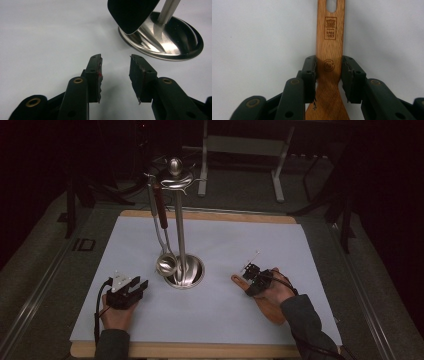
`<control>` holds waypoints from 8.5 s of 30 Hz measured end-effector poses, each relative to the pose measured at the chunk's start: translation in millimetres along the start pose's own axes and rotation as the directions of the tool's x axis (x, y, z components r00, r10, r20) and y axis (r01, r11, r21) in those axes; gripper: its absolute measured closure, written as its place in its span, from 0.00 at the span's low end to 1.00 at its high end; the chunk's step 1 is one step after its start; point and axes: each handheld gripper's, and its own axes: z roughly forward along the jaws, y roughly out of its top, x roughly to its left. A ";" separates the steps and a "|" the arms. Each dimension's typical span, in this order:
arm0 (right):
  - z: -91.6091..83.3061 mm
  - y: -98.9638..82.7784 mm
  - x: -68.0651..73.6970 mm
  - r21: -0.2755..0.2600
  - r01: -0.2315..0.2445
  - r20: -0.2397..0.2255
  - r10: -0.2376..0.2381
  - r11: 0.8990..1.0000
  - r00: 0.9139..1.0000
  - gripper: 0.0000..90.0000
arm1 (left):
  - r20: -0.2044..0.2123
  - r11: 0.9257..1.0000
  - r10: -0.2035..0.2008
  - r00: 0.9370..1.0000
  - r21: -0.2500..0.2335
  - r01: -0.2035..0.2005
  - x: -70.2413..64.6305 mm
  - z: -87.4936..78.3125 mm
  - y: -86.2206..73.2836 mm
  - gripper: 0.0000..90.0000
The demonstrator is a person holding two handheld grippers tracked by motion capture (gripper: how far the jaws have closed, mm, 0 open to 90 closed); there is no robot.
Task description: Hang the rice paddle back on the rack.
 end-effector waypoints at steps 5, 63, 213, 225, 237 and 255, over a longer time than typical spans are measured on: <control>-1.9 0.2 1.2 -0.011 0.005 -0.005 -0.006 1.000 1.000 0.74 | -0.001 1.000 0.001 1.000 0.001 -0.001 0.1 0.0 0.1 0.69; -59.3 11.9 26.0 -0.473 0.062 -0.097 -0.121 0.879 0.988 0.74 | -0.004 1.000 -0.006 1.000 -0.003 0.006 0.4 -0.1 -0.1 0.69; -207.7 87.3 74.0 -0.876 0.008 -0.111 -0.220 0.481 0.969 0.73 | -0.005 1.000 0.002 1.000 0.000 -0.002 -0.1 0.0 0.0 0.68; -214.2 95.1 82.9 -0.883 0.006 -0.108 -0.215 0.470 0.971 0.73 | -0.005 1.000 -0.001 1.000 0.001 0.001 0.1 0.0 0.0 0.68; -215.1 100.9 88.6 -0.878 0.007 -0.097 -0.191 0.479 0.977 0.73 | -0.006 1.000 -0.002 1.000 0.001 0.002 0.0 0.0 0.0 0.67; -207.4 107.0 88.5 -0.856 0.007 -0.085 -0.155 0.517 0.984 0.71 | -0.004 1.000 -0.004 1.000 0.001 0.004 0.3 -0.1 0.0 0.67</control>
